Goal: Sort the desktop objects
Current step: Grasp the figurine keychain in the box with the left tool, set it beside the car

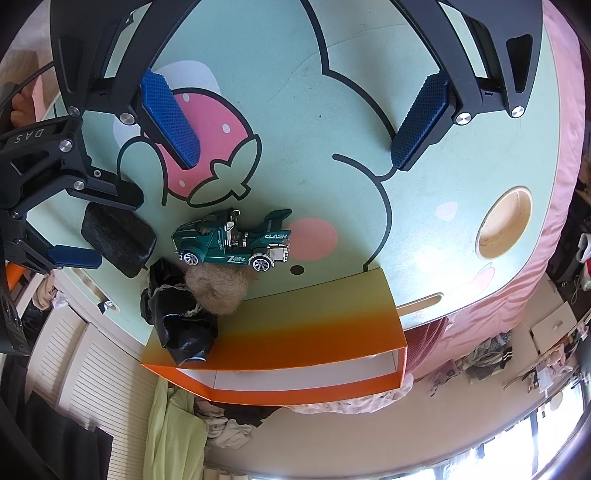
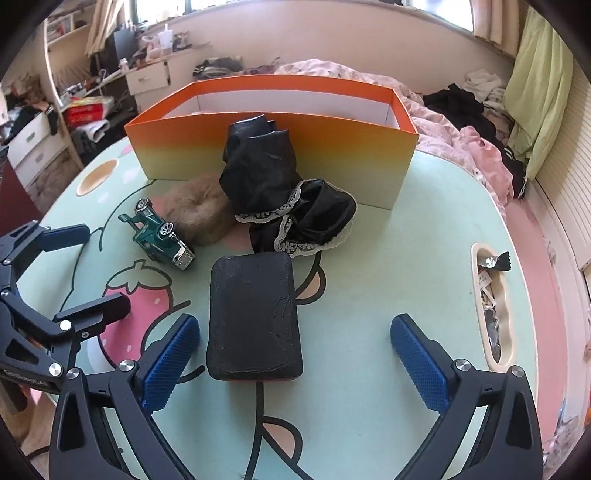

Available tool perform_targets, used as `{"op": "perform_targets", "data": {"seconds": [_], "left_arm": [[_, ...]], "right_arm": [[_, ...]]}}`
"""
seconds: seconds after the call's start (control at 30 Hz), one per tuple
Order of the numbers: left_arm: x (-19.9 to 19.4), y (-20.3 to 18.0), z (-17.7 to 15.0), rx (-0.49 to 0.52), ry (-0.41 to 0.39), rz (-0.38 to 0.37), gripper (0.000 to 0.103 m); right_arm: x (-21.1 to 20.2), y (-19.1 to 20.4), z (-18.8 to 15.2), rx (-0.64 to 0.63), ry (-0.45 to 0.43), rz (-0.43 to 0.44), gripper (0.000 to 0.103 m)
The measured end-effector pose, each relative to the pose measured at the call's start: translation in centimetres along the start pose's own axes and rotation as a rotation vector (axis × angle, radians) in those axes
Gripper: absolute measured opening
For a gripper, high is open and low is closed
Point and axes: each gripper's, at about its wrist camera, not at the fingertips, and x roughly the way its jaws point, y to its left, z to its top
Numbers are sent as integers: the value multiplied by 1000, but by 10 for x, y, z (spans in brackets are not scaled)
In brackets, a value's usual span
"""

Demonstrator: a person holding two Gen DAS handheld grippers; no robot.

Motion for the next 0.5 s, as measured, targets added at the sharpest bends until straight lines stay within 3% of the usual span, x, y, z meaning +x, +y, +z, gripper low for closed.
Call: {"op": "perform_targets", "data": {"seconds": [0.5], "left_arm": [[0,-3,1,2,0,0,103]], "right_arm": [[-1,-1,1,1,1,-1,103]]}}
